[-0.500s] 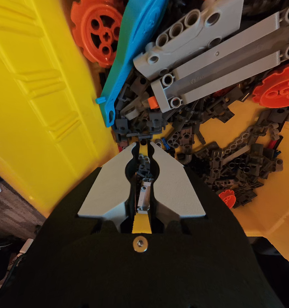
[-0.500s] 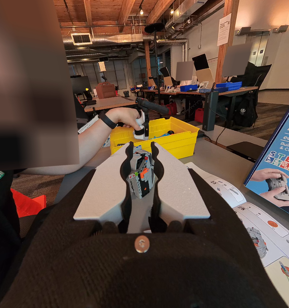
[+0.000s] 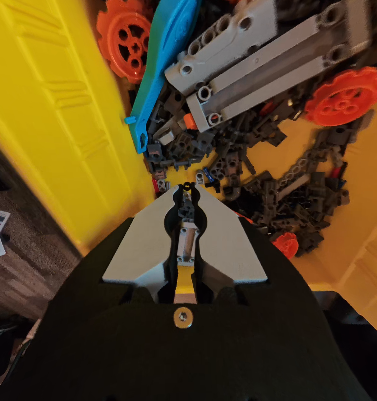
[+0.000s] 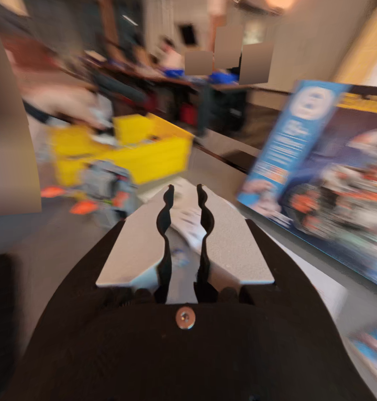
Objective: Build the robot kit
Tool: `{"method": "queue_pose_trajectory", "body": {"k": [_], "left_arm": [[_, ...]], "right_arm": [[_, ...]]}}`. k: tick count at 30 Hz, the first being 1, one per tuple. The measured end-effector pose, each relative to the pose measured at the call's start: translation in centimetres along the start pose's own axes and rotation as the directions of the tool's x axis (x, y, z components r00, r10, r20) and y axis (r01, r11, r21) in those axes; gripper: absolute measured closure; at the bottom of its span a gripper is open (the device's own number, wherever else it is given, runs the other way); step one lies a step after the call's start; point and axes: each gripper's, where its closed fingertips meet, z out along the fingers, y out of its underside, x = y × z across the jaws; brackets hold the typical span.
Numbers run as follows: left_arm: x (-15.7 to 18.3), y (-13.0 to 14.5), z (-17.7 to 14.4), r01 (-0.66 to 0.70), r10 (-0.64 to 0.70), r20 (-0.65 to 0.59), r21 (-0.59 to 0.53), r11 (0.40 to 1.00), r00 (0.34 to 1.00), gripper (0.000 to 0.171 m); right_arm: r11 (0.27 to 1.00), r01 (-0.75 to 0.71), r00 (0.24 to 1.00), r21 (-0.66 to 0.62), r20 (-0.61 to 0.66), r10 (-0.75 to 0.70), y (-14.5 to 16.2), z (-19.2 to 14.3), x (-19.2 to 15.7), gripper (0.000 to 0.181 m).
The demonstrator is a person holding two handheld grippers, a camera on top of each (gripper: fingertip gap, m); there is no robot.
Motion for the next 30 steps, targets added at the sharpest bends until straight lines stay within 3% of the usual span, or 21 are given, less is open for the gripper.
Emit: {"method": "queue_pose_trajectory", "body": {"k": [2, 5, 8, 11, 14, 17, 20, 24, 28, 30], "left_arm": [[0.6, -0.3, -2.2, -0.005, 0.005, 0.006, 0.083, 0.997, 1.0, 0.167], [2.9, -0.6, -6.6, -0.047, 0.049, -0.002, 0.256, 0.965, 0.999, 0.167], [7.5, -1.4, -11.7, -0.139, 0.171, -0.022, 0.488, 0.862, 0.985, 0.166], [13.5, -1.2, -16.4, -0.221, 0.302, -0.003, 0.676, 0.703, 0.953, 0.166], [23.3, 2.5, -19.1, -0.321, 0.557, -0.049, 0.774, 0.545, 0.829, 0.166], [32.7, 6.9, -18.0, -0.457, 0.752, -0.078, 0.751, 0.477, 0.655, 0.166], [39.8, 8.3, -14.6, -0.605, 0.835, -0.053, 0.663, 0.44, 0.548, 0.166], [45.6, 6.2, -8.7, -0.742, 0.86, 0.068, 0.543, 0.393, 0.505, 0.166], [48.4, 3.3, -4.3, -0.782, 0.853, 0.113, 0.475, 0.404, 0.509, 0.166], [49.3, 2.7, -2.9, -0.773, 0.855, 0.069, 0.471, 0.426, 0.514, 0.166]], "right_arm": [[0.977, 0.097, 0.939, -0.192, -0.309, -0.153, 2.4, -1.0, 5.3, 0.161], [0.911, 0.13, 0.738, -0.392, -0.575, -0.353, 3.8, -3.9, 11.0, 0.161], [0.901, 0.045, 0.737, -0.43, -0.594, -0.321, 5.5, -4.4, 12.1, 0.16], [0.909, -0.003, 0.75, -0.417, -0.603, -0.274, 5.8, -4.7, 12.3, 0.157], [0.91, 0.028, 0.735, -0.414, -0.608, -0.3, 5.1, -5.1, 12.4, 0.157], [0.905, 0.04, 0.72, -0.424, -0.615, -0.321, 4.9, -5.7, 13.0, 0.156], [0.906, 0.024, 0.733, -0.422, -0.609, -0.303, 5.1, -6.2, 13.4, 0.155], [0.906, -0.028, 0.739, -0.421, -0.619, -0.265, 5.8, -8.2, 15.2, 0.154], [0.927, -0.122, 0.688, -0.354, -0.704, -0.177, 6.6, -12.0, 18.8, 0.154], [0.93, -0.187, 0.651, -0.316, -0.749, -0.123, 7.4, -13.8, 20.3, 0.154]]}}
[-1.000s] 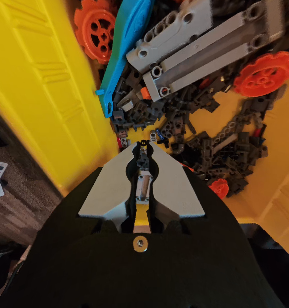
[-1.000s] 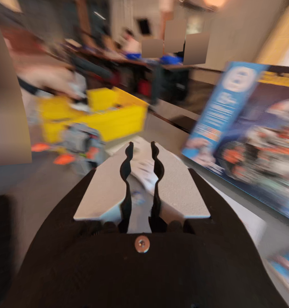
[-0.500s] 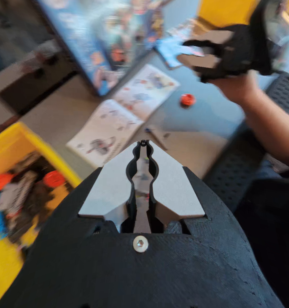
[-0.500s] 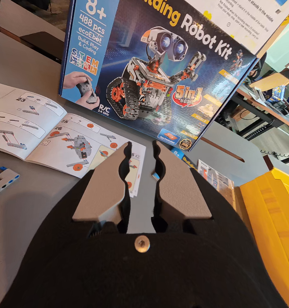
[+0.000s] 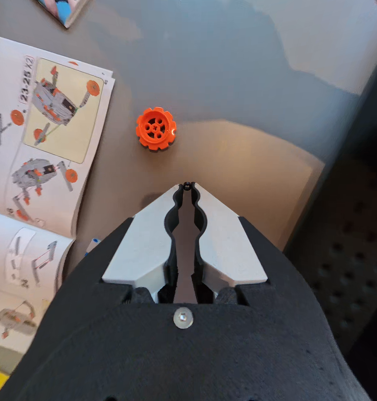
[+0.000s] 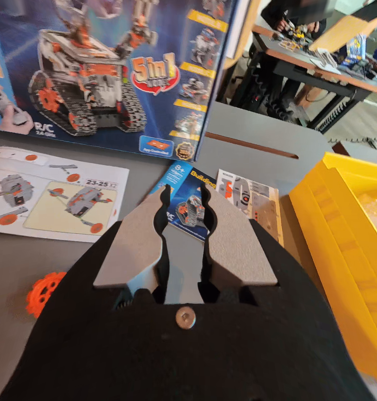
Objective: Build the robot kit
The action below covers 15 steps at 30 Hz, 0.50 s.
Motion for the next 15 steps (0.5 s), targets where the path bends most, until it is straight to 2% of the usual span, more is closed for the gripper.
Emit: {"method": "queue_pose_trajectory", "body": {"k": [6, 10, 12, 15], "left_arm": [[-0.4, 0.8, 2.6, 0.038, -0.04, -0.026, -0.075, 0.996, 0.999, 0.166], [-0.3, 0.6, 2.3, 0.034, -0.038, -0.046, -0.081, 0.996, 0.998, 0.16], [-0.3, -0.7, -0.1, 0.056, -0.056, -0.069, -0.002, 0.998, 0.996, 0.158], [-2.2, -3.1, -7.3, 0.079, -0.08, -0.005, 0.209, 0.975, 0.997, 0.155]], "right_arm": [[0.994, -0.105, 0.994, -0.016, -0.005, 0.105, 1.1, 0.5, 2.4, 0.154], [0.992, -0.125, 0.992, -0.037, 0.012, 0.125, 1.6, 0.8, 2.5, 0.153], [0.99, -0.14, 0.99, -0.035, 0.023, 0.141, 1.5, 0.7, 2.5, 0.153], [0.986, -0.168, 0.985, -0.017, 0.041, 0.168, 1.1, 0.3, 2.5, 0.152]]}}
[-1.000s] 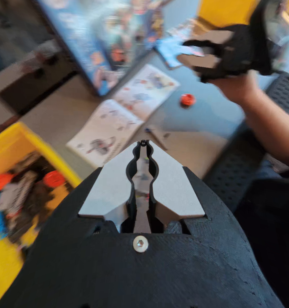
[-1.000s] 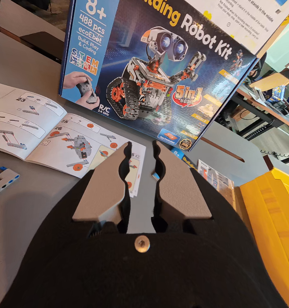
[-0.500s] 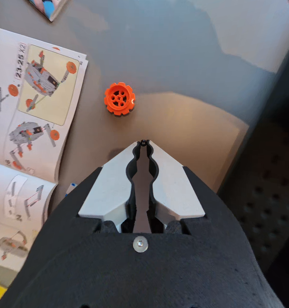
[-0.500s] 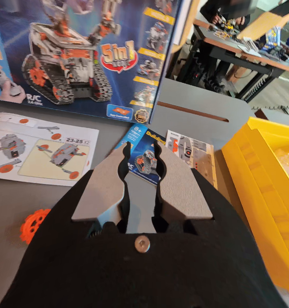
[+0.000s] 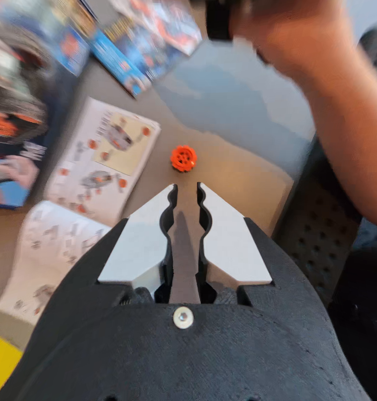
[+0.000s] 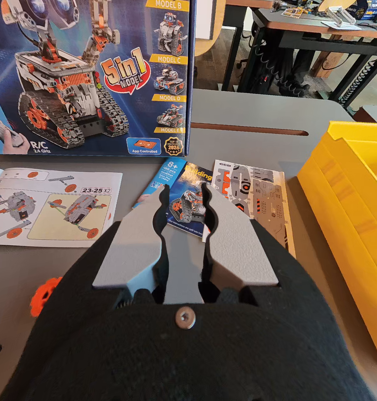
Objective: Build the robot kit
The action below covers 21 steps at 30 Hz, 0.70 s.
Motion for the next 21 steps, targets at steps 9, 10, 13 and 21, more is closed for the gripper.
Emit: {"method": "queue_pose_trajectory", "body": {"k": [9, 10, 13, 21], "left_arm": [[-9.2, -1.9, -25.3, -0.086, -0.231, 0.341, 0.705, 0.704, 0.911, 0.156], [-10.2, -1.2, -27.2, -0.105, -0.261, 0.357, 0.745, 0.659, 0.897, 0.151], [-14.4, 2.2, -29.6, -0.068, -0.372, 0.407, 0.745, 0.664, 0.834, 0.135], [-22.6, 9.9, -25.8, 0.237, -0.487, 0.38, 0.542, 0.806, 0.786, 0.139]], "right_arm": [[0.999, 0.023, 0.998, 0.049, 0.063, -0.027, -1.0, 0.5, -2.5, 0.147], [0.997, 0.044, 0.997, 0.056, 0.059, -0.048, -1.1, 0.8, -2.8, 0.146], [0.988, 0.123, 0.992, 0.095, 0.016, -0.125, -1.4, 1.8, -3.2, 0.137], [0.936, 0.143, 0.99, 0.322, -0.067, -0.128, -3.5, 2.6, -2.9, 0.119]]}}
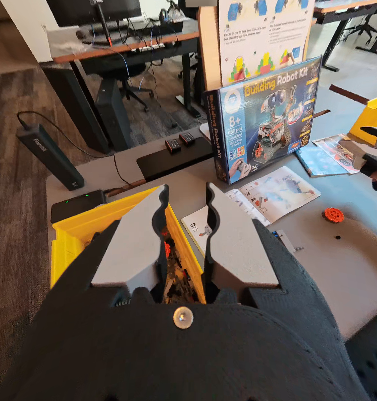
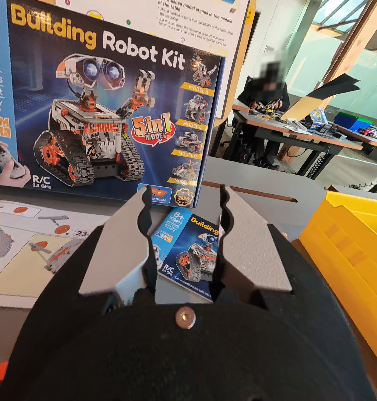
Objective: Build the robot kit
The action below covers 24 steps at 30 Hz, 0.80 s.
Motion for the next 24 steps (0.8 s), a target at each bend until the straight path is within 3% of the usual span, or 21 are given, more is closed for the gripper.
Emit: {"method": "queue_pose_trajectory", "body": {"k": [4, 7, 11, 18, 24], "left_arm": [[-0.5, 0.7, 0.5, -0.04, 0.042, 0.028, -0.058, 0.998, 0.999, 0.15], [-1.6, 3.2, 1.1, -0.032, 0.037, 0.019, -0.198, 0.98, 0.999, 0.165], [-3.7, 5.8, 1.3, 0.011, -0.002, 0.029, -0.324, 0.946, 1.0, 0.171], [-4.6, 7.3, 2.0, 0.002, 0.006, 0.017, -0.399, 0.917, 1.0, 0.171], [-5.0, 8.6, 2.3, -0.024, 0.041, 0.024, -0.467, 0.884, 0.999, 0.171]], "right_arm": [[0.998, 0.045, 0.999, 0.037, -0.006, -0.045, 0.1, 0.9, 0.1, 0.136], [0.995, 0.101, 0.995, 0.024, 0.011, -0.101, 0.9, 2.1, 0.1, 0.141], [0.993, 0.114, 0.993, 0.012, 0.03, -0.114, 1.3, 3.0, 0.6, 0.144], [0.988, 0.156, 0.986, 0.012, 0.066, -0.156, 1.3, 3.4, 0.4, 0.148], [0.979, 0.195, 0.964, 0.062, 0.17, -0.203, -0.4, 2.4, -2.5, 0.153]]}}
